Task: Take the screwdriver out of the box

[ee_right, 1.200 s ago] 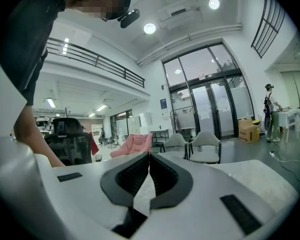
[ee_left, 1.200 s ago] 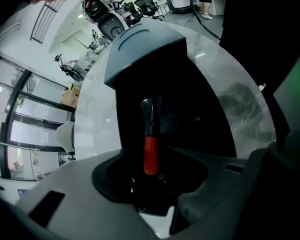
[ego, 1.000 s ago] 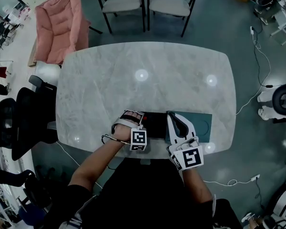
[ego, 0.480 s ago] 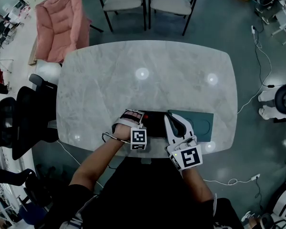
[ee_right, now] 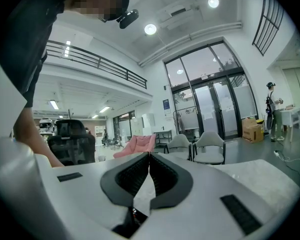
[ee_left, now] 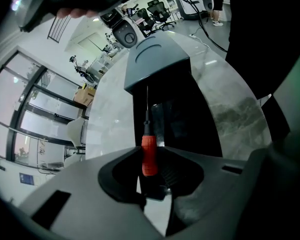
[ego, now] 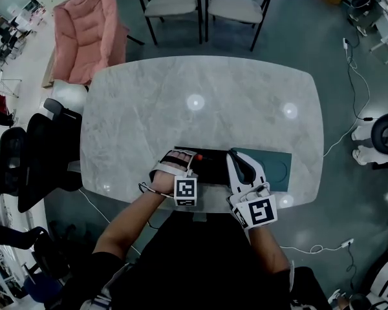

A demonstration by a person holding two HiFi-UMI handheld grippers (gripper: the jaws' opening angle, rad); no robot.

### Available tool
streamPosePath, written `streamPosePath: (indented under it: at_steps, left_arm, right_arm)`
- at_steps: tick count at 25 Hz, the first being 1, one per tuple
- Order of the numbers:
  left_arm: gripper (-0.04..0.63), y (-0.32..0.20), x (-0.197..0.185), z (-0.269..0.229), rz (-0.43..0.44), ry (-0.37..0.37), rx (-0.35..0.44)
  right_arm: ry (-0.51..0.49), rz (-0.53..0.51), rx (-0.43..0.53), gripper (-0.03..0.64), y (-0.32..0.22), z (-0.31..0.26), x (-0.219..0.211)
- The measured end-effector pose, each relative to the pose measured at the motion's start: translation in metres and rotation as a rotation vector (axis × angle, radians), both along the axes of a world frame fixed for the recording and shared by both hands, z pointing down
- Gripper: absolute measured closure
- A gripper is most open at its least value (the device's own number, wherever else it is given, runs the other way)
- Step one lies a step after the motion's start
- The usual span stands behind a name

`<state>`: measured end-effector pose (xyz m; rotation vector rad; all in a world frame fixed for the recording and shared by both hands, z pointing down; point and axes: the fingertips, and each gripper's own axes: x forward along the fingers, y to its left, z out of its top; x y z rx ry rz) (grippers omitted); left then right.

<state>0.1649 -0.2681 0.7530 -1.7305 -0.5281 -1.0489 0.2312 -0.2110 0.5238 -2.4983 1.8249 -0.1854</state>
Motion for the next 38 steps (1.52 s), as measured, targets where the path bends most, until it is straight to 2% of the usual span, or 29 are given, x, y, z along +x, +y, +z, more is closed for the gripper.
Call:
streamPosePath:
  at_steps: [9, 13, 16, 22, 26, 31, 36, 38]
  left_arm:
    - [0.495, -0.013, -0.027, -0.027, -0.065, 0.041, -0.005]
    - [0.495, -0.025, -0.029, -0.051, -0.118, 0.148, -0.004]
    - [0.495, -0.026, -0.023, -0.075, -0.154, 0.247, -0.048]
    - [0.495, -0.028, -0.010, -0.131, -0.262, 0.453, -0.222]
    - [0.495, -0.033, -0.003, -0.178, -0.342, 0.637, -0.393]
    - [0.495, -0.035, -0.003, -0.229, -0.425, 0.814, -0.594]
    - [0.495, -0.044, -0.004, -0.256, -0.525, 0.905, -0.824]
    - [0.495, -0.048, -0.008, -0.264, -0.550, 0.937, -0.873]
  right_arm:
    - [0.029, 0.032, 0.022, 0.592, 0.005, -0.016, 0.004]
    - [0.042, 0.034, 0.029, 0.592, 0.002, -0.021, 0.000]
    - [0.051, 0.045, 0.030, 0.592, 0.002, -0.024, 0.001]
    - [0.144, 0.145, 0.062, 0.592, 0.014, -0.052, 0.026]
    - [0.170, 0.244, 0.088, 0.592, 0.032, -0.067, 0.047]
    - [0.154, 0.220, 0.060, 0.592, 0.033, -0.061, 0.037]
    - [0.158, 0.168, 0.059, 0.592, 0.018, -0.061, 0.017]
    - [0.166, 0.149, 0.064, 0.592, 0.014, -0.064, 0.011]
